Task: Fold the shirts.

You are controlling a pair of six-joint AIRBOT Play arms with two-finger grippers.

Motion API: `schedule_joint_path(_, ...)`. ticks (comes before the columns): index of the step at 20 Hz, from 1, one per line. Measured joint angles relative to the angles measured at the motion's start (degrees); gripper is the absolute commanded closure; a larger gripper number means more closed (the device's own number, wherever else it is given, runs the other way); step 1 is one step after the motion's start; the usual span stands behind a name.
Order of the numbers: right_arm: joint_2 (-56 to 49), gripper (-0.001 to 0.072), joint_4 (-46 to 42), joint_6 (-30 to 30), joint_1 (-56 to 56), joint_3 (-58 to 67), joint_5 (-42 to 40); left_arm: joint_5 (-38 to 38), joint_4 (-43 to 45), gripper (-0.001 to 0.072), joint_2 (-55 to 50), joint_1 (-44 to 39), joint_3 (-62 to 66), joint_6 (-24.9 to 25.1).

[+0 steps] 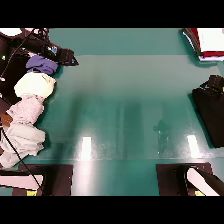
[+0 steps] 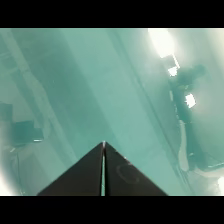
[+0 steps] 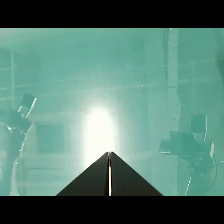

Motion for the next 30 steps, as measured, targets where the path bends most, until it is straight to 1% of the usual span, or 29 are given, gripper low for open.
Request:
schedule_joint_path(3, 0.0, 0.0686, 0.0, 0.0, 0.0, 0.0, 0.0, 0.0, -0.1, 0.0678, 0.0, 0.0, 0.0, 0.0)
schedule_joint_path(4, 0.0, 0.0686, 0.0, 0.0, 0.0, 0.0, 0.0, 0.6, 0.0, 0.0462, 0.0, 0.0, 0.0, 0.1)
schedule_joint_path(5, 0.0, 0.0686, 0.0, 0.0, 0.0, 0.0, 0.0, 1.5, 0.9, 0.0077, 0.0, 0.0, 0.0, 0.1)
schedule_joint_path(6, 0.0, 0.0686, 0.0, 0.0, 0.0, 0.0, 0.0, 3.0, 3.1, 0.0032, 0.0, -0.1, 0.0, 0.0)
schedule_joint_path(7, 0.0, 0.0686, 0.0, 0.0, 0.0, 0.0, 0.0, 5.1, 6.5, 0.0033, -0.1, -0.1, 0.0, -1.2)
schedule_joint_path(10, 0.0, 0.0686, 0.0, 0.0, 0.0, 0.0, 0.0, 13.8, 22.1, 0.0033, -1.4, 0.5, 0.0, -8.1)
schedule_joint_path(11, 0.0, 0.0686, 0.0, 0.0, 0.0, 0.0, 0.0, 16.4, 26.1, 0.0033, -2.3, 1.2, 0.0, -9.8)
schedule_joint_path(14, 0.0, 0.0686, 0.1, 0.0, 0.0, 0.0, 0.0, 22.9, 33.5, 0.0033, -7.3, 4.5, 0.0, -13.2)
schedule_joint_path(17, 0.0, 0.0687, 0.1, 0.0, 0.0, 0.0, 0.6, 27.2, 36.7, 0.0033, -13.3, 8.2, 0.0, -14.5)
schedule_joint_path(22, 0.0, 0.0686, 0.1, 0.0, 0.0, 0.0, 2.2, 33.3, 38.6, 0.0037, -21.3, 11.6, 0.1, -15.1)
schedule_joint_path(23, 0.0, 0.0687, 0.1, 0.0, 0.0, 0.0, 2.5, 34.3, 38.8, 0.0107, -22.4, 11.9, 0.2, -15.1)
schedule_joint_path(26, 0.0, 0.0686, 0.1, 0.1, 0.0, 0.0, 3.0, 36.9, 39.0, 0.0106, -24.4, 12.2, 0.5, -15.1)
schedule_joint_path(27, 0.0, 0.0687, 0.2, 0.1, 0.0, 0.0, 3.1, 37.6, 39.1, 0.0203, -24.8, 12.4, 0.6, -15.1)
schedule_joint_path(28, 0.0, 0.0687, 0.2, 0.1, 0.0, 0.0, 3.2, 38.3, 39.1, 0.0470, -25.0, 12.5, 0.7, -15.1)
schedule_joint_path(29, 0.0, 0.0686, 0.2, 0.1, 0.0, 0.0, 3.3, 39.0, 39.1, 0.0606, -25.2, 12.5, 0.7, -15.1)
schedule_joint_path(30, 0.0, 0.0687, 0.2, 0.1, 0.0, 0.0, 3.3, 39.5, 39.2, 0.0682, -25.4, 12.5, 0.7, -15.0)
